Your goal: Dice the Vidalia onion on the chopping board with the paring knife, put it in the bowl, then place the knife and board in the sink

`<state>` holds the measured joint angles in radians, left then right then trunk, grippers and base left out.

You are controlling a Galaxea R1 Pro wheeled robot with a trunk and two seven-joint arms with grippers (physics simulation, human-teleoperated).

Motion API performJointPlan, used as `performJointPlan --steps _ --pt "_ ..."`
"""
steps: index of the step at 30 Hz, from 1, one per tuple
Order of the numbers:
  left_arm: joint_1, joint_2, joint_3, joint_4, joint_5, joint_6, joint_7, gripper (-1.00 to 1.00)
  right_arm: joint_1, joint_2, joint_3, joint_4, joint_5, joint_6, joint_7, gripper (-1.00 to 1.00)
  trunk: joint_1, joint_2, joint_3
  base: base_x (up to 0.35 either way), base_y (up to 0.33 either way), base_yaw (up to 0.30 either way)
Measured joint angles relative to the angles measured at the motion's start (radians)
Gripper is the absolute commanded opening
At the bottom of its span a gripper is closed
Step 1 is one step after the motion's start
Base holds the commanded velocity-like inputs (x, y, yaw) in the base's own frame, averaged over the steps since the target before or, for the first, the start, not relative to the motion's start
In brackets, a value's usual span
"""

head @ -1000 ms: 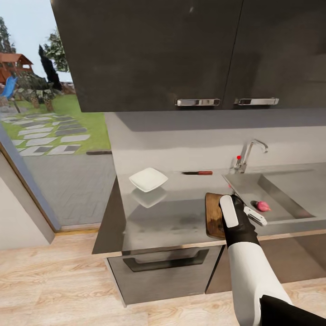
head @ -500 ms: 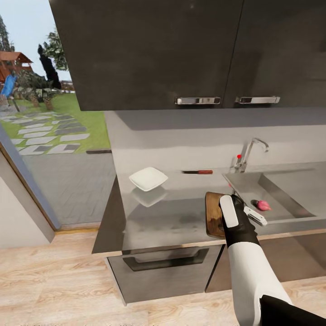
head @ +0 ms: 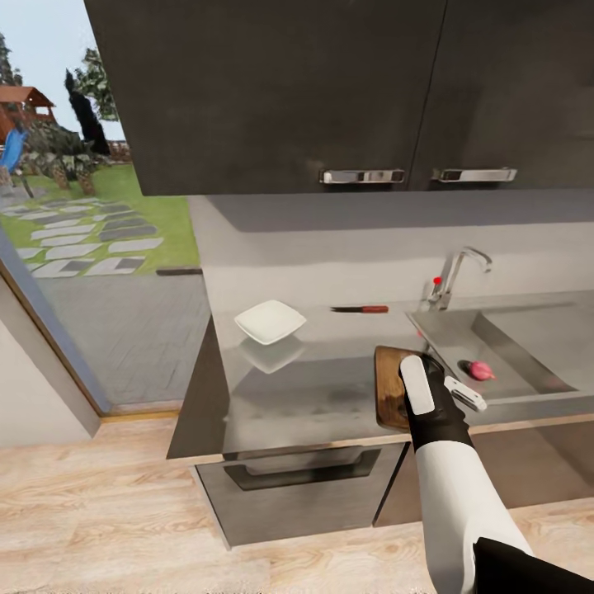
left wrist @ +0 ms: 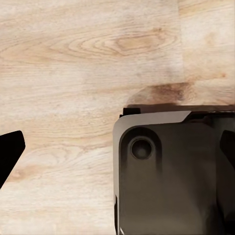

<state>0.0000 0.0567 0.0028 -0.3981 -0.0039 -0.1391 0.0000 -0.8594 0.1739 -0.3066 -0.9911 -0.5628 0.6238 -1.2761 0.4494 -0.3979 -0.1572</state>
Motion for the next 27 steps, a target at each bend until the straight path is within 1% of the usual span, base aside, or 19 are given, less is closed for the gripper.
performJointPlan --steps 27 --pt "0.000 0.000 0.000 0.002 0.000 -0.003 0.000 1.00 0.000 0.000 0.000 0.002 0.000 0.000 0.000 1.00 0.000 0.000 -0.035 0.000 0.000 0.000"
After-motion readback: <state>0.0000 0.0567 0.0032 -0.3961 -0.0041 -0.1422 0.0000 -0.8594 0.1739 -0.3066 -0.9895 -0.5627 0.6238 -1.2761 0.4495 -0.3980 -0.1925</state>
